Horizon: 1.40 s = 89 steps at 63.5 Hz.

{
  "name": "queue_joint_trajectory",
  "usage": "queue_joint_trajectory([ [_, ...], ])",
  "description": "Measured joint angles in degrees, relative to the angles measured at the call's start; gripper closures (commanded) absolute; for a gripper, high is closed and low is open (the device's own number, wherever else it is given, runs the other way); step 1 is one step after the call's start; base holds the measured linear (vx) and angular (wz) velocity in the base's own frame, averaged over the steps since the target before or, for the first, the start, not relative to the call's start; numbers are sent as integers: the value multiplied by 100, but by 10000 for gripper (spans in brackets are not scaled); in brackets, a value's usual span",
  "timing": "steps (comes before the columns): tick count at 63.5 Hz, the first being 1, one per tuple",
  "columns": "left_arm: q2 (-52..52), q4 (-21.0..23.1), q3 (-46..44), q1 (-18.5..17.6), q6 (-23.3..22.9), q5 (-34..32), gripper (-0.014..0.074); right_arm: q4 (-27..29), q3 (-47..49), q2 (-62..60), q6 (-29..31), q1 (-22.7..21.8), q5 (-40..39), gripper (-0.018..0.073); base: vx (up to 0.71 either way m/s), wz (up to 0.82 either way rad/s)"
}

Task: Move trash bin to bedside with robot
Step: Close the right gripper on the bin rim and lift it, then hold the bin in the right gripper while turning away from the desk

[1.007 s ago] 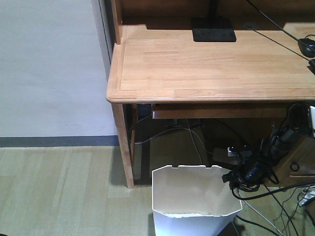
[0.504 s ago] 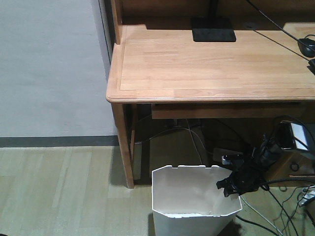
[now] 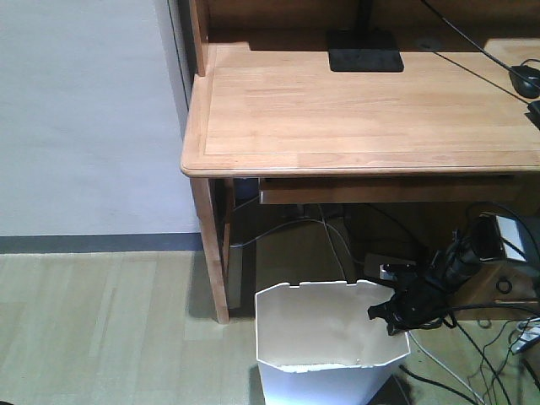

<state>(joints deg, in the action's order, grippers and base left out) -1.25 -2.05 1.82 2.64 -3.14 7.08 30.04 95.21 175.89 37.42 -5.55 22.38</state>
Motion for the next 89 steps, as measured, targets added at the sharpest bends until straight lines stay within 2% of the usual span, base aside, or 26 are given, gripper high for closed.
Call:
queue_joint_trajectory([
  [16, 0, 0, 0, 0, 0, 0, 603, 865, -66, -322, 979, -12, 126, 564, 0, 0],
  [22, 0, 0, 0, 0, 0, 0, 603, 1366, -394, -645, 1464, -24, 67, 564, 0, 0],
  [32, 0, 0, 0, 0, 0, 0, 603, 2637, -1365, -1400, 2858, -101, -220, 564, 0, 0],
  [40, 0, 0, 0, 0, 0, 0, 603, 3626, -2139, -1952, 4188, -406, -158, 564, 0, 0],
  [49, 0, 0, 0, 0, 0, 0, 603, 4198, -2860, -2452, 5033, -831, 161, 564, 0, 0],
  [61, 0, 0, 0, 0, 0, 0, 603, 4398, -3611, -3056, 5306, -1254, 662, 564, 0, 0],
  [72, 0, 0, 0, 0, 0, 0, 603, 4403, -3983, -3425, 5317, -1284, 1001, 564, 0, 0],
  [89, 0, 0, 0, 0, 0, 0, 603, 4403, -4039, -3478, 5323, -1284, 1289, 564, 0, 0],
])
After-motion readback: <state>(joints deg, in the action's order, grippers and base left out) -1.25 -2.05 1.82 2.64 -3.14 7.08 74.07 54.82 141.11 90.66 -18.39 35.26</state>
